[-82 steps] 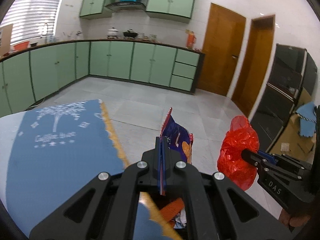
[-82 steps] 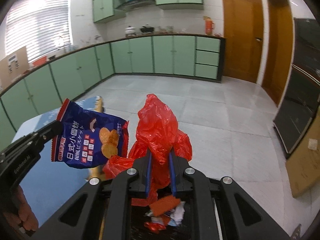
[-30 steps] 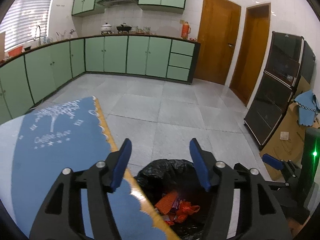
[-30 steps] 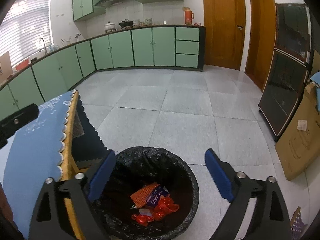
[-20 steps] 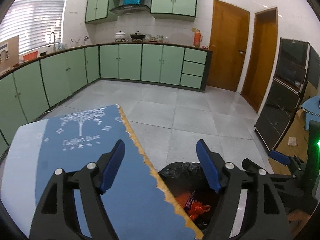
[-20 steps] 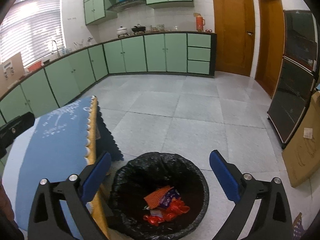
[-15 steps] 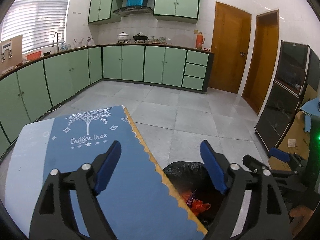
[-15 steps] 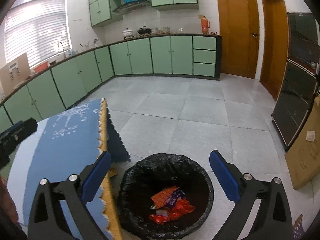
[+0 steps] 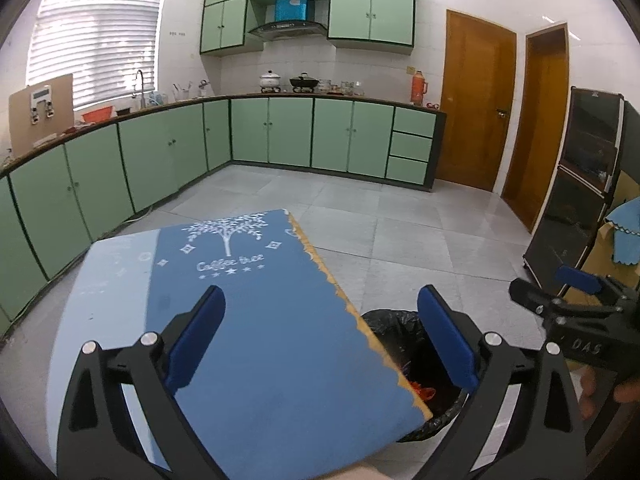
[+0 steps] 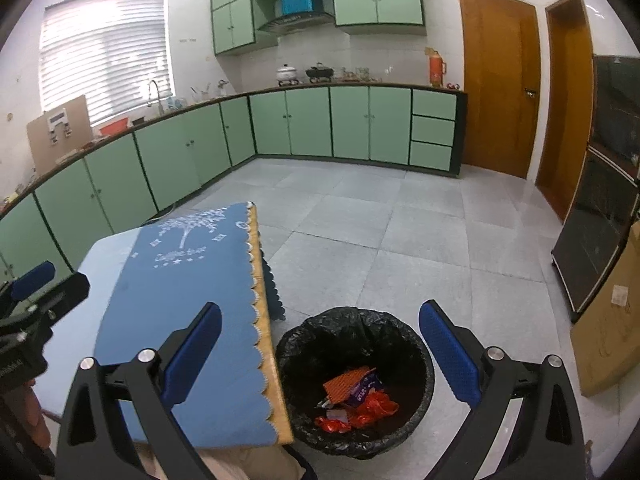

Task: Collect trash

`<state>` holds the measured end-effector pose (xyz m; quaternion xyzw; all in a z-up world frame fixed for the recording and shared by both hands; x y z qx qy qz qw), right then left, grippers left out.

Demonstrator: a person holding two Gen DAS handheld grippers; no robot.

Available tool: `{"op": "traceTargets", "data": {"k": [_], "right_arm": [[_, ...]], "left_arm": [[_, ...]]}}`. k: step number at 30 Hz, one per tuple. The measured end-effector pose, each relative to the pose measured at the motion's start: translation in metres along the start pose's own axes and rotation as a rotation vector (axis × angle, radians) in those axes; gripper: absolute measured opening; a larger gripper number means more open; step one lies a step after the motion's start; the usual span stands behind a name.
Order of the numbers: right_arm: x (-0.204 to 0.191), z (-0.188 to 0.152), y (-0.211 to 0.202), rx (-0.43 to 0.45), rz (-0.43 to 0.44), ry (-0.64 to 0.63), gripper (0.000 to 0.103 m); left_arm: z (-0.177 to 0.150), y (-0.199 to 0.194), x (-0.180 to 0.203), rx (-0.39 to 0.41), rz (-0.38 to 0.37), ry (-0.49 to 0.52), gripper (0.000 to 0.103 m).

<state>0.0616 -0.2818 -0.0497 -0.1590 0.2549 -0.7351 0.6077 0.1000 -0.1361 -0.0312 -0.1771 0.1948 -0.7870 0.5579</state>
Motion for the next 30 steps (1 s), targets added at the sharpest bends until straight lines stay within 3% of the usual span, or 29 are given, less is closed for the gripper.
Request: {"op": "traceTargets", "data": {"k": [14,30], "right_arm": [[-0.024,-0.003,-0.056,0.056,0.056,-0.038,0.097],[-0.029,-0.005,-0.068,0.075,0.080,-0.047,0.097]], "left_arm": [[-0.006,-0.048,-0.001,0.041,0.015,-0.009,0.094],[-0.010,-0.063,-0.003,0.057,0.027,-0.024,0.094]]}}
Point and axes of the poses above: each gripper's, at about its wrist camera, not at the fingertips, and y roughly the way its jaws point, x to its right, z to its top, the point moved 6 cm from there along y, roughly the way its jaws point, and after that the axes turned 1 degree about -y, right-handed, at the moved point
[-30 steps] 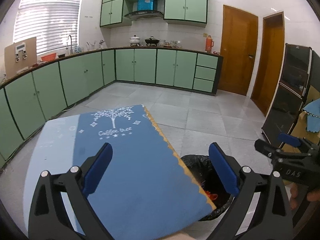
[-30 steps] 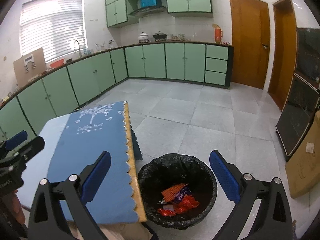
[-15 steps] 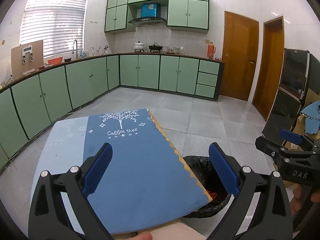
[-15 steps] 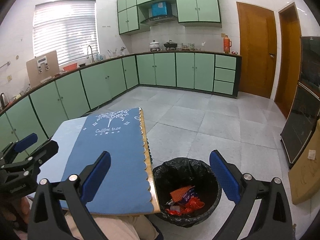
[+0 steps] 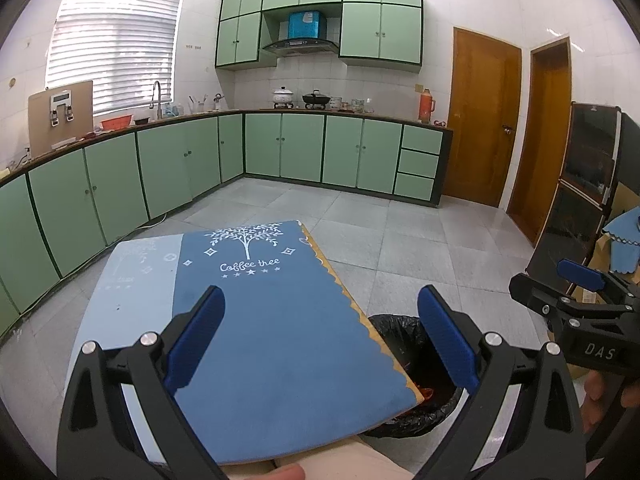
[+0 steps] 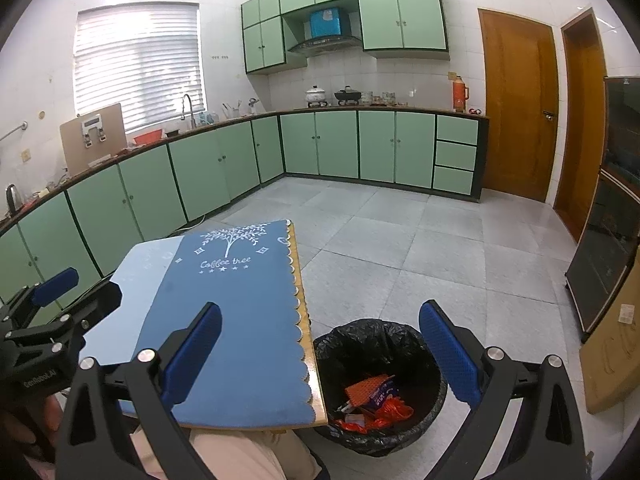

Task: Collect trash

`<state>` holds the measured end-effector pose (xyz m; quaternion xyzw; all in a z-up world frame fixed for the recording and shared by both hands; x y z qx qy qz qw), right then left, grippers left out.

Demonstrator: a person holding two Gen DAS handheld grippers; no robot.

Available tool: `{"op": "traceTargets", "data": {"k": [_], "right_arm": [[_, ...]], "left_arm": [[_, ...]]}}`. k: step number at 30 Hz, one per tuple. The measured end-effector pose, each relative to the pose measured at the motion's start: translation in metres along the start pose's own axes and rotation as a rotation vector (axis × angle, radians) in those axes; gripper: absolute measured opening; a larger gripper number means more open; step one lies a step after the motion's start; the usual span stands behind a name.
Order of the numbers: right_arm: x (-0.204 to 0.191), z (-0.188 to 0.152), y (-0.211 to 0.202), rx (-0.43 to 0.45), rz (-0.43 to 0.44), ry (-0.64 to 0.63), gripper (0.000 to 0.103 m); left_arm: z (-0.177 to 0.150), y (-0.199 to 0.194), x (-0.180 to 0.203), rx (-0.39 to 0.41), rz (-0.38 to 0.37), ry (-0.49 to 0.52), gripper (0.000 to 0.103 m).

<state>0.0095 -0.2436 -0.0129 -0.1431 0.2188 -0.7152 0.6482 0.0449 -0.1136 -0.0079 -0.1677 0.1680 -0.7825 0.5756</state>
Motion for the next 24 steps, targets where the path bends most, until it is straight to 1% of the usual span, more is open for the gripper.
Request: {"op": "traceTargets", "data": {"k": [24], "right_arm": [[-0.0006,0.0015,0.0048,-0.005,-0.001,-0.004,0.097]], "left_arm": [[0.0014,0.0005,-0.0004,0.000,0.001,-0.004,0.094]]}}
Point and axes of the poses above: each gripper's, at about its wrist camera, not at the fingertips, and y roughly the way its jaws point, x to its right, z to its top, the point moved 6 cm from there along y, roughly the way its jaws point, and after that the axes turned 1 degree about -y, right-handed, at the moved point
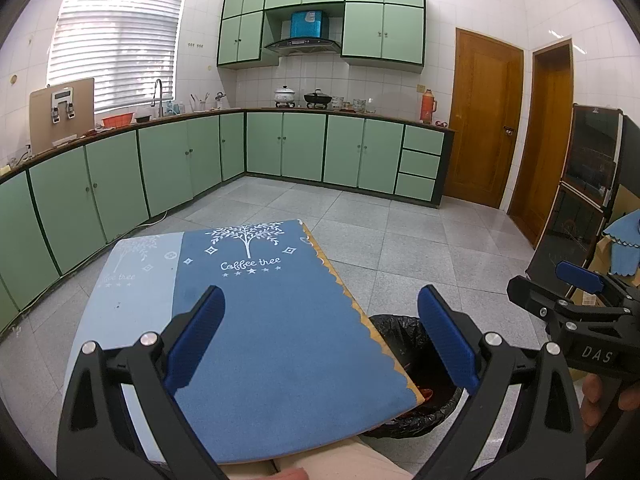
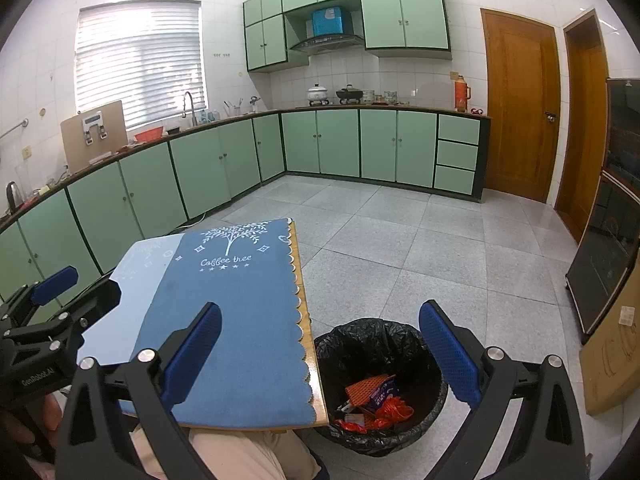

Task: Collect trash

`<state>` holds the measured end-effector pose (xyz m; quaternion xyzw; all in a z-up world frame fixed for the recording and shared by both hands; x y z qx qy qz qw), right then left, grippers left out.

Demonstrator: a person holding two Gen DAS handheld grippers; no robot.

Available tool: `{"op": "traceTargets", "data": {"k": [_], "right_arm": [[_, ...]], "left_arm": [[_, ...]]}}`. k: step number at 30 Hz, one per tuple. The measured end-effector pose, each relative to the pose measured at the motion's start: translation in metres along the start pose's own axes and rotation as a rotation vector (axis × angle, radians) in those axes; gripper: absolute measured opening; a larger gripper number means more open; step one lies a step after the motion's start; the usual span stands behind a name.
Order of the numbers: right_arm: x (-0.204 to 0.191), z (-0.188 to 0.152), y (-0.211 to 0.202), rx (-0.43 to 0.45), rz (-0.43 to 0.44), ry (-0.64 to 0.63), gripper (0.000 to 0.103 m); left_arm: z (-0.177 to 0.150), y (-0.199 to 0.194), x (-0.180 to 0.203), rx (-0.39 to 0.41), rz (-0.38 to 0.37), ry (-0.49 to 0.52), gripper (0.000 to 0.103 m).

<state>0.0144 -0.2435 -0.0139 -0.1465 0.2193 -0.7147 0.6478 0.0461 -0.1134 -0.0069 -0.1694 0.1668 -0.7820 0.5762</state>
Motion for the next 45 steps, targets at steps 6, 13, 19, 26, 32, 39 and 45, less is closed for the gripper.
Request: {"op": "traceTargets", "data": {"k": [6,13,19,26,32,39,45], "right_arm": [[0.0001,0.0001,-0.0001,0.000,-0.001,-0.001,0.097],[0.0006,0.0003,0.0000,0.001,-0.001,-0.002,0.097],[0.0010,0.0001,-0.0002,0.000,0.000,0.000,0.097],[0.0008,-0.0001,0.0003,-0.001,0.000,0.001,0.097],[0.0003,-0.0008,0.0011,0.000,0.000,0.001,0.097],[0.0000,-0.0009,0.0016,0.000,-0.001,0.001,0.097],[-0.0012,-0.0006,0.0026,0.000,0.000,0.000,0.097]], "left_arm": [[0.0002,-0.0001,-0.0004,0.000,0.000,0.001,0.094],[0.0005,-0.0002,-0.0007,-0.001,-0.001,0.000,0.094],[0.0006,-0.0003,-0.0008,-0.001,-0.001,0.000,0.094],[0.0007,-0.0001,-0.0010,-0.001,-0.001,-0.001,0.094],[0.0004,0.0002,-0.0011,-0.001,-0.001,0.000,0.094],[0.0007,-0.0001,-0.0012,-0.001,-0.001,-0.001,0.094],[0.0008,-0.0001,-0.0015,-0.002,-0.001,-0.001,0.094]]}}
Point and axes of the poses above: each gripper's, at about its wrist camera, not at the fingertips, and y roughly the way its jaws point, x to its right, z to its top, the point moved 6 cm from there along y, roughly the way its jaws point, and after that the axes turned 1 degree about -y, right-handed, at the moved point
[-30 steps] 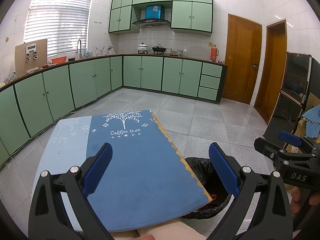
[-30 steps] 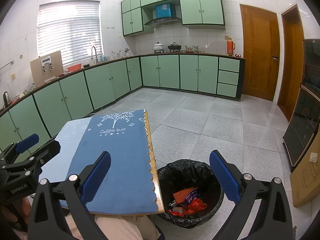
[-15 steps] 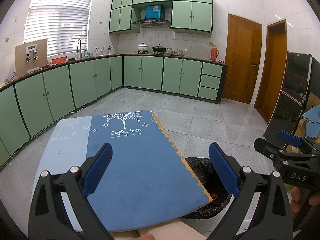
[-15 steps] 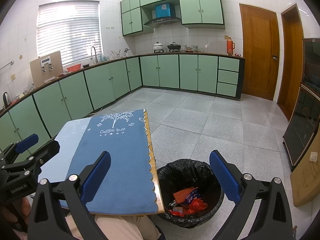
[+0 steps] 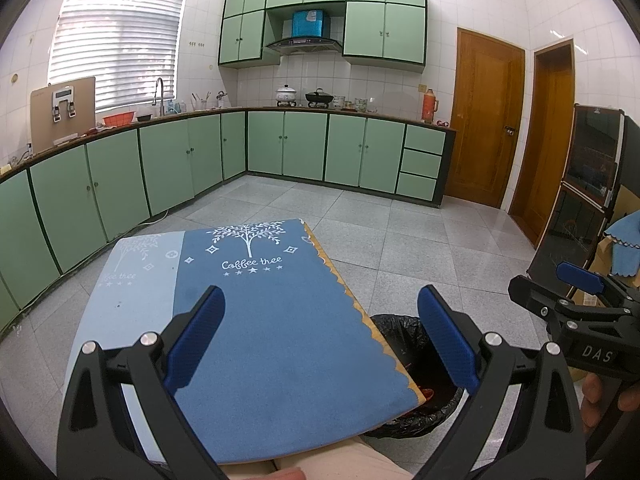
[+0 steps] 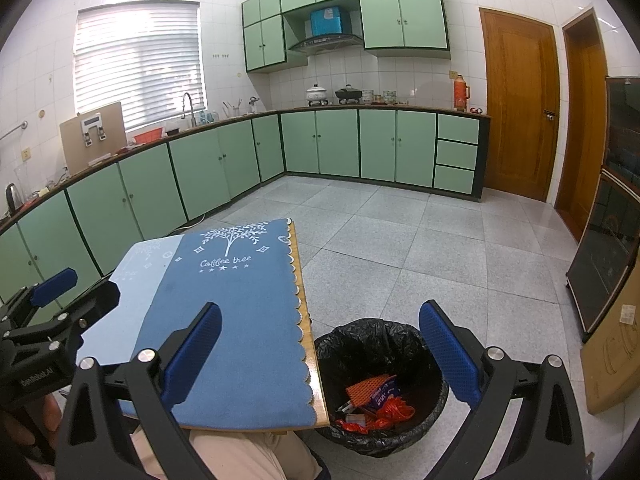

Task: Collect trash

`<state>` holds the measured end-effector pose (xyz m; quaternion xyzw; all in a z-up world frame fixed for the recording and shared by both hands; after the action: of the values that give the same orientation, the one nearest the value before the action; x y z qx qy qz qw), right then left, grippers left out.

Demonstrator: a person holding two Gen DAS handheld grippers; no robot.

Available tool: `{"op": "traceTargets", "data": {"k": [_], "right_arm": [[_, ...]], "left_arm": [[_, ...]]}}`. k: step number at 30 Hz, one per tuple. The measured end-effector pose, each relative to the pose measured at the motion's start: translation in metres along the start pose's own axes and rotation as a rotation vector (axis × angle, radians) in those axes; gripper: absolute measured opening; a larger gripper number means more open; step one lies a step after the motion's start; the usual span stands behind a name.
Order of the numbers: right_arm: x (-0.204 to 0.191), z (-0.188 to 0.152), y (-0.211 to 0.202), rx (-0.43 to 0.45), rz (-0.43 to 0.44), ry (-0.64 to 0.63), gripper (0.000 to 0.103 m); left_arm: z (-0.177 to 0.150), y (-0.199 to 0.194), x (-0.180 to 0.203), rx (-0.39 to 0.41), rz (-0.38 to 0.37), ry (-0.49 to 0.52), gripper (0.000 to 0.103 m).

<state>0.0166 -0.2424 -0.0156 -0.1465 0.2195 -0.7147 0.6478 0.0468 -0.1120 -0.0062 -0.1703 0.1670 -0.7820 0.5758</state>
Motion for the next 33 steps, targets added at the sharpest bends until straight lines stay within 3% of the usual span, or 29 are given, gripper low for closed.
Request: {"op": "traceTargets", "data": {"k": [33], "right_arm": [[-0.0033,0.0005,0.0007,-0.002,0.000,-0.002,0.097]], "left_arm": [[-0.0044,0.0061,-0.0066,-0.006,0.003,-0.013,0.094]]}}
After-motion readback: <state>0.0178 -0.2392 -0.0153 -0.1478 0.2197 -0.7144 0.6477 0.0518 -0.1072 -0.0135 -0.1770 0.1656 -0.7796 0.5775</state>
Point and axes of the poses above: each gripper's, at about its wrist camera, not at the fingertips, and y roughly the way its jaws point, x to its right, z to its top, the point moved 6 cm from there along y, roughly the way its jaws point, and after that the axes turned 1 degree about -y, right-handed, at the moved point
